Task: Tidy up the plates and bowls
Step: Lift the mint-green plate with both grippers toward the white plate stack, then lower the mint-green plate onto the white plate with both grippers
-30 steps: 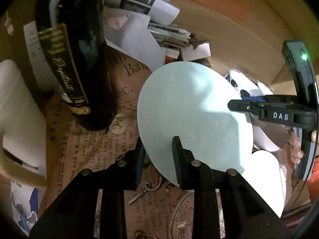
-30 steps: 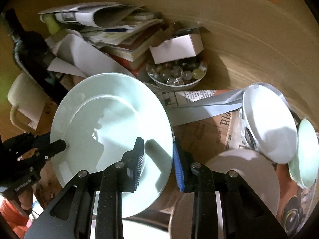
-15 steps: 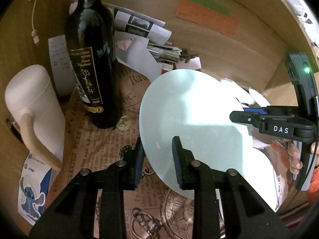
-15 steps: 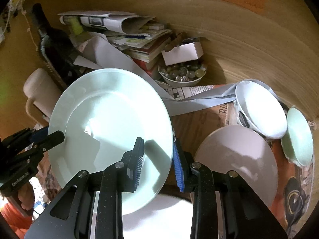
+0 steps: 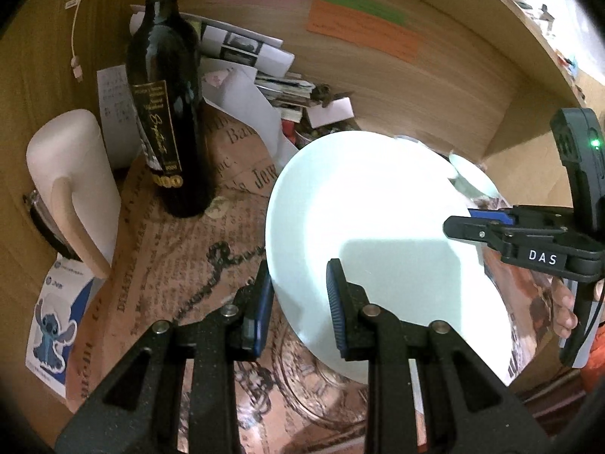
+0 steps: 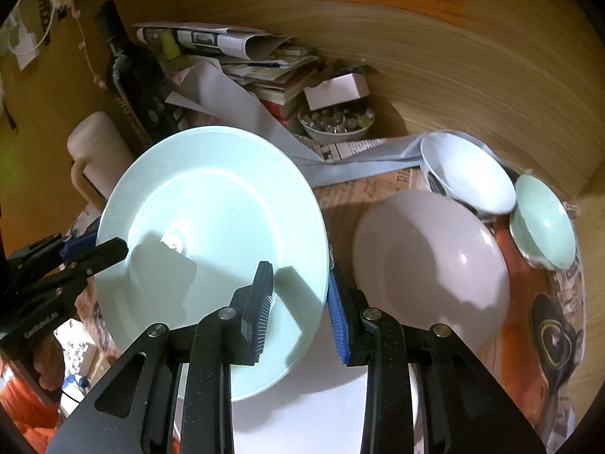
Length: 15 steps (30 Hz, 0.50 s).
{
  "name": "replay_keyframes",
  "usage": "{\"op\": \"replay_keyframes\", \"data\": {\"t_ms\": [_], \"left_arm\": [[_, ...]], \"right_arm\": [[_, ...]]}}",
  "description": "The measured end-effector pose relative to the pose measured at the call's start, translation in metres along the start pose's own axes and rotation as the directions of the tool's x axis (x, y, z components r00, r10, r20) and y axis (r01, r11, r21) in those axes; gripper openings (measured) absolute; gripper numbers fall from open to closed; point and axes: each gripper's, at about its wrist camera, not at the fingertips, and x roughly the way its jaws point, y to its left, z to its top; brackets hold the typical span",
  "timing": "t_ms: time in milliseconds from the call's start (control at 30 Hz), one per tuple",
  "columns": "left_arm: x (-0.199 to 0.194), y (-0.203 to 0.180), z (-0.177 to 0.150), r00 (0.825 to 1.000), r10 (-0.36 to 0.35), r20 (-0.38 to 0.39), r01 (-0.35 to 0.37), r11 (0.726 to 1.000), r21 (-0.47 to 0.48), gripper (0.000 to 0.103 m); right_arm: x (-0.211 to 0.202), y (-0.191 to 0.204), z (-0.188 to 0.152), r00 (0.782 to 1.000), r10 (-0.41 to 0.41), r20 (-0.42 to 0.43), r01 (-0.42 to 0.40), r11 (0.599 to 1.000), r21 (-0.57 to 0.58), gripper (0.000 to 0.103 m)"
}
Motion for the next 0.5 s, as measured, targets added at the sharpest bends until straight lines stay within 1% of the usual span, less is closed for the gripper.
{"op": "replay_keyframes", "data": {"t_ms": [267,500], "left_arm": [[-0.006,-0.019,-0.019,1.000,-0.021,-0.007,0.021,1.000,0.013,0.027],[-0.001,-0.034,-0.032,0.999,-0.031,-0.037,0.032,0.999,0.026,0.027]], "right_arm": [[-0.007,-0.006,-0.027,1.000,-0.013,-0.015,0.014,0.999,0.036,0.026],[-0.009,-0.013,-0.051,0.999,-0.014,-0.035,0.016,0.997,0.070,0.026]]}}
